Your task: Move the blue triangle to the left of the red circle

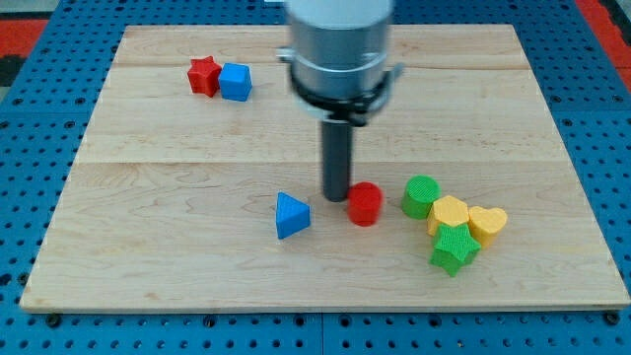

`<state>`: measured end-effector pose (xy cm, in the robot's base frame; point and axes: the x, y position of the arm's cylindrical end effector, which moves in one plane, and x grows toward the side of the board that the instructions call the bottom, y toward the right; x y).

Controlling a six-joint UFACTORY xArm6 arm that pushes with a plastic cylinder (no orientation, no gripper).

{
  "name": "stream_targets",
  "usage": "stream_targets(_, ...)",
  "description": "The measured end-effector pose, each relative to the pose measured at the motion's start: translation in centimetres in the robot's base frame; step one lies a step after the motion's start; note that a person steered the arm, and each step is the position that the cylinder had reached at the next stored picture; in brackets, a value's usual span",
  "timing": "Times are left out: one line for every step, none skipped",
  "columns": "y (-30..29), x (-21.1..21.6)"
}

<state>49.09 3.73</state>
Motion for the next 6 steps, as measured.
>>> stream_targets(-1.3,0.0)
stream_targets(-12.1,-1.6)
stream_targets(-14.9,1.8)
stream_targets(-6.9,3.3)
stream_targets(-2.9,2.6)
stream_targets(-3.8,2.6)
